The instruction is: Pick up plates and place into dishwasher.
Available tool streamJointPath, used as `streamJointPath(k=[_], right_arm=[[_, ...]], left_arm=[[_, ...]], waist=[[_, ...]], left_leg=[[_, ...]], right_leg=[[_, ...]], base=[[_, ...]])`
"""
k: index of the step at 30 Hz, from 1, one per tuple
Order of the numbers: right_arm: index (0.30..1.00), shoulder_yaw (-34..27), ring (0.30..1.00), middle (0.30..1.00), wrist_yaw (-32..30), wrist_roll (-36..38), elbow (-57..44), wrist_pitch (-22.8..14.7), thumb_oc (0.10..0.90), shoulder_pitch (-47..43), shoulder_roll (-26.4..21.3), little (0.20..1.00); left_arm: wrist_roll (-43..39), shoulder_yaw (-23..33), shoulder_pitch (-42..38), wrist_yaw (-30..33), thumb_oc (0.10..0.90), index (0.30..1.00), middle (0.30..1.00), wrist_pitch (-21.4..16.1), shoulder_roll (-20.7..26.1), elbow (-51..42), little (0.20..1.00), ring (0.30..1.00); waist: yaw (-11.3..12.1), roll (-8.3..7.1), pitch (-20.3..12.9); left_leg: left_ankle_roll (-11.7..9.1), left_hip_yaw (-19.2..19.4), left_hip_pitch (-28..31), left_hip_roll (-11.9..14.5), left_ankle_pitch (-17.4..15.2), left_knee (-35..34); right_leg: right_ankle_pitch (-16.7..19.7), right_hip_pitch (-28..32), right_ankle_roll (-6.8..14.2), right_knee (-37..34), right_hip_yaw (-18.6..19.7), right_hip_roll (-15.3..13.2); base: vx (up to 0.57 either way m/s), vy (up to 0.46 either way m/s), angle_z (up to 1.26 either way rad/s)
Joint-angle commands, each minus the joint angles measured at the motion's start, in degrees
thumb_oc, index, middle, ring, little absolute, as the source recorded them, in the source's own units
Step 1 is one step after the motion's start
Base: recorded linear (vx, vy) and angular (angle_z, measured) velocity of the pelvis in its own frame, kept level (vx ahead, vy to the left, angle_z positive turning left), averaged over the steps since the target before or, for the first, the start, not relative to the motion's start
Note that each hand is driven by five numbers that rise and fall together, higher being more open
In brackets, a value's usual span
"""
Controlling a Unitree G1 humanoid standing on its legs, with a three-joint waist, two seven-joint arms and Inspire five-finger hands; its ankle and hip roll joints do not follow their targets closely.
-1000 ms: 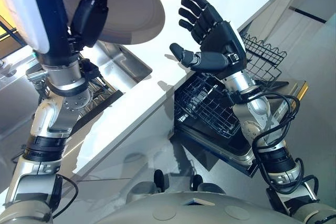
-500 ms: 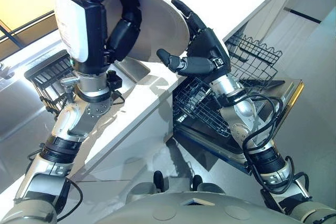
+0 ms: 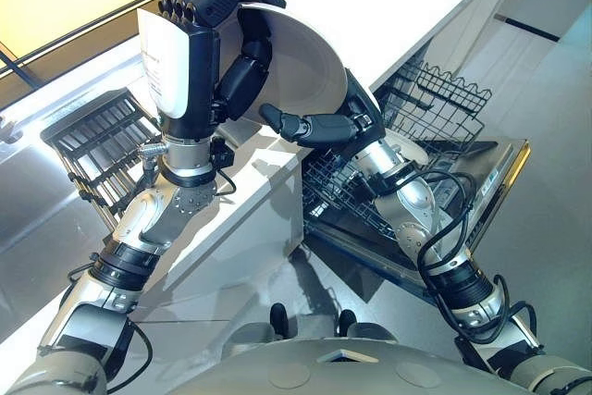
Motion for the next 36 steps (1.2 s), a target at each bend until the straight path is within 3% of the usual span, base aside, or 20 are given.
streamJointPath(k=[1,13,14,16,17,22,25,28,32,36], right_arm=[[0.3,-1.5,0.3,0.3,0.1,0.6,-2.6,-7.1,0.1,-5.0,4.8,0.2],[0.3,-4.5,0.3,0.3,-1.6,-2.6,-3.4,-11.4,0.1,-0.7,5.3,0.2],[0.3,-4.9,0.3,0.3,-1.8,-3.1,-3.4,-11.7,0.1,-0.4,5.3,0.2],[0.3,-5.3,0.3,0.3,-1.8,-2.9,-3.5,-11.5,0.1,-0.2,5.1,0.2],[0.3,-5.8,0.3,0.3,-2.0,-3.3,-3.3,-11.8,0.1,0.5,5.0,0.2],[0.3,-8.2,0.3,0.3,-2.5,-3.1,-2.7,-12.7,0.1,1.7,4.3,0.2],[0.3,-10.5,0.3,0.3,-2.6,-3.2,-2.0,-13.0,0.1,2.1,3.6,0.2],[0.3,-13.1,0.3,0.3,-3.5,-3.5,-1.3,-13.6,0.1,2.3,2.4,0.2],[0.3,-17.5,0.3,0.3,-7.4,-5.2,-0.3,-16.0,0.1,2.1,0.9,0.2],[0.3,-23.0,0.3,0.3,-16.3,-11.8,1.2,-20.3,0.1,1.5,-0.9,0.2]], left_arm=[[-3.8,-0.8,-8.1,0.0,0.1,0.3,0.3,-3.7,-2.2,4.0,0.2,0.3],[-9.7,1.0,-0.1,-7.2,0.1,0.3,0.3,-4.0,-6.1,3.8,0.2,0.3],[-11.0,1.5,0.7,-8.6,0.149,0.342,0.342,-4.1,-6.2,4.2,0.249,0.342],[-14.3,2.0,1.7,-12.1,0.446,0.596,0.596,-4.6,-6.4,4.7,0.546,0.596],[-20.2,2.3,3.0,-17.8,0.8,0.9,0.9,-4.9,-6.9,5.3,0.9,0.9],[-44.5,4.0,6.9,-39.5,0.8,0.9,0.9,-3.5,-8.8,6.9,0.9,0.9],[-51.1,5.9,8.2,-46.0,0.8,0.9,0.9,-1.4,-9.0,7.0,0.9,0.9],[-55.1,9.1,8.9,-48.9,0.8,0.9,0.9,0.3,-7.7,7.0,0.9,0.9],[-55.7,14.3,9.4,-48.2,0.8,0.9,0.9,1.6,-5.7,7.1,0.9,0.9],[-55.1,19.6,10.4,-46.1,0.8,0.9,0.9,2.0,-3.6,8.4,0.9,0.9]], waist=[[0.2,0.29,-6.5],[0.8,0.03,-5.6],[0.9,0.0,-5.6],[1.1,-0.01,-5.5],[1.2,0.05,-5.5],[1.5,0.38,-5.3],[1.6,0.67,-5.4],[2.0,0.86,-5.5],[2.5,1.07,-5.8],[3.0,1.26,-6.0]], left_leg=[[-0.1,-0.8,2.3,-0.1,-8.9,0.9],[0.3,-0.9,2.4,-0.5,-9.4,1.4],[0.3,-0.9,2.4,-0.5,-9.5,1.5],[0.3,-0.8,2.3,-0.5,-9.5,1.5],[0.3,-0.8,2.3,-0.5,-9.5,1.6],[0.3,-0.8,2.5,-0.3,-9.2,1.1],[0.3,-1.1,2.5,-0.3,-9.1,1.0],[0.3,-1.6,2.5,-0.3,-8.9,0.8],[0.3,-2.2,2.5,-0.3,-8.8,0.5],[0.2,-2.5,1.9,-0.4,-8.3,0.4]], right_leg=[[-9.0,-2.2,-1.4,7.2,-2.0,4.2],[-8.4,-2.0,-1.2,6.4,-2.1,3.8],[-8.3,-2.0,-1.2,6.2,-2.2,3.8],[-8.2,-2.0,-1.2,6.1,-2.2,3.8],[-8.1,-2.0,-1.1,6.1,-2.3,3.8],[-8.1,-1.9,-1.0,6.0,-2.3,3.7],[-8.2,-1.9,-0.9,6.1,-2.6,3.5],[-8.2,-1.8,-0.9,6.1,-3.1,3.3],[-8.2,-1.6,-0.9,5.9,-3.9,3.1],[-7.8,-1.9,-0.9,5.5,-4.4,2.8]], base=[[0.0,0.0,0.0],[0.0,0.0,0.0],[0.0,0.0,0.0],[0.0,0.0,0.0],[0.0,0.0,0.0],[0.0,0.0,0.0],[0.0,0.0,0.0],[0.0,0.0,0.0],[0.02,0.013,0.05],[-0.02,0.017,0.08]])
